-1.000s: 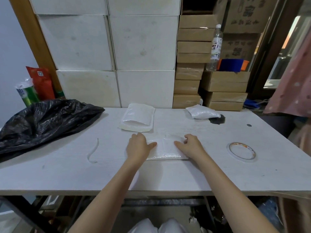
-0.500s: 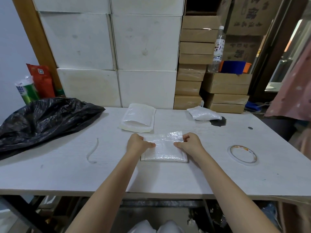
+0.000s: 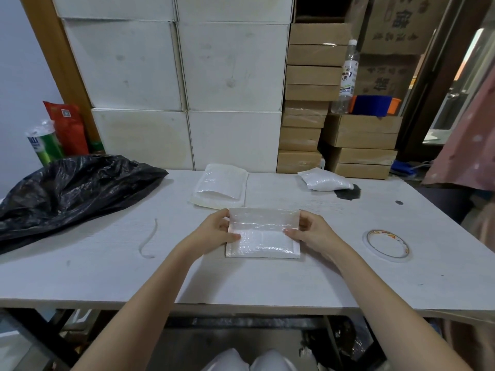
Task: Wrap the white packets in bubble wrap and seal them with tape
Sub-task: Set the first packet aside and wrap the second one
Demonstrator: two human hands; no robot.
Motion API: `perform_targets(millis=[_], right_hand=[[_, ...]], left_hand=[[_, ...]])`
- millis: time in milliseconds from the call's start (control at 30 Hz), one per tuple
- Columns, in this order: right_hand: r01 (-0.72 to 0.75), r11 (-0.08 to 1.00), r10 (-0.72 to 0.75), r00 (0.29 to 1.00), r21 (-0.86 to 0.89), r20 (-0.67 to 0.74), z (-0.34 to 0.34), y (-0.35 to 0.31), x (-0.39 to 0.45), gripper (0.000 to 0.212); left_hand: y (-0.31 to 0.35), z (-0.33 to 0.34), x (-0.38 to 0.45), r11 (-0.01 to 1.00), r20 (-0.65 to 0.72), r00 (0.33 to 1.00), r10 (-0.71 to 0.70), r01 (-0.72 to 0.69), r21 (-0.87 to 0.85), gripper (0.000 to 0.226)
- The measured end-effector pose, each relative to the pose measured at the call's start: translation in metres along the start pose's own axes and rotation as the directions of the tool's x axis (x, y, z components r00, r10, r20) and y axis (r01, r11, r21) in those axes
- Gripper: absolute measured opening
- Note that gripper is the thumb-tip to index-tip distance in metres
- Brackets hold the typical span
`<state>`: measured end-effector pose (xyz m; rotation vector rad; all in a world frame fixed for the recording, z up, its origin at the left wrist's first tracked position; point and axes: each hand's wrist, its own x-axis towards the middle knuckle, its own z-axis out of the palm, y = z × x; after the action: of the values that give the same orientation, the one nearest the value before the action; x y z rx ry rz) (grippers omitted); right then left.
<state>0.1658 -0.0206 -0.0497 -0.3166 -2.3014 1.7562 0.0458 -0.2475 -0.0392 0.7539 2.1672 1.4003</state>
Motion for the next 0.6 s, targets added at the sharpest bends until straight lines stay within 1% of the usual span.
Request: perform_targets(millis=[100, 133, 200, 300, 400, 467, 600], right_hand=[[0.03, 0.999, -0.026, 0.995, -0.041, 0.1, -0.005, 0.002, -0.004, 0.034], [0.053, 0.997, -0.046, 0.993, -0.06, 0.111, -0.006, 0.002, -0.005, 0.035], [0.105, 0.99, -0.096, 0.991, -0.091, 0.09, -0.007, 0.004, -0.005, 0.031], [0.151, 0.978, -0.141, 0.987, -0.142, 0.077, -0.006, 0.007, -0.005, 0.027], [0.171, 0.974, -0.159, 0.983, -0.15, 0.089, -0.005, 0.01, -0.008, 0.022], [0.211, 0.96, -0.196, 0.976, -0.182, 0.094, -0.004, 0.012, -0.01, 0.026], [0.305, 0.854, -0.268, 0.952, -0.421, 0.148, -0.003, 0.018, -0.009, 0.04]], left_hand=[[-0.002, 0.004, -0.005, 0.993, -0.063, 0.993, 0.1, -0.096, 0.068, 0.017], [-0.002, 0.007, -0.006, 0.99, -0.091, 0.987, 0.13, -0.124, 0.063, 0.018], [-0.004, 0.01, -0.008, 0.987, -0.13, 0.979, 0.157, -0.152, 0.043, 0.021], [-0.011, 0.009, -0.007, 0.985, -0.147, 0.976, 0.162, -0.15, 0.087, 0.03], [-0.012, 0.009, -0.011, 0.982, -0.158, 0.976, 0.148, -0.126, 0.142, 0.041], [-0.01, 0.007, -0.016, 0.981, -0.151, 0.98, 0.132, -0.107, 0.162, 0.043], [-0.004, 0.005, -0.025, 0.993, -0.111, 0.989, 0.1, -0.093, 0.069, 0.033]])
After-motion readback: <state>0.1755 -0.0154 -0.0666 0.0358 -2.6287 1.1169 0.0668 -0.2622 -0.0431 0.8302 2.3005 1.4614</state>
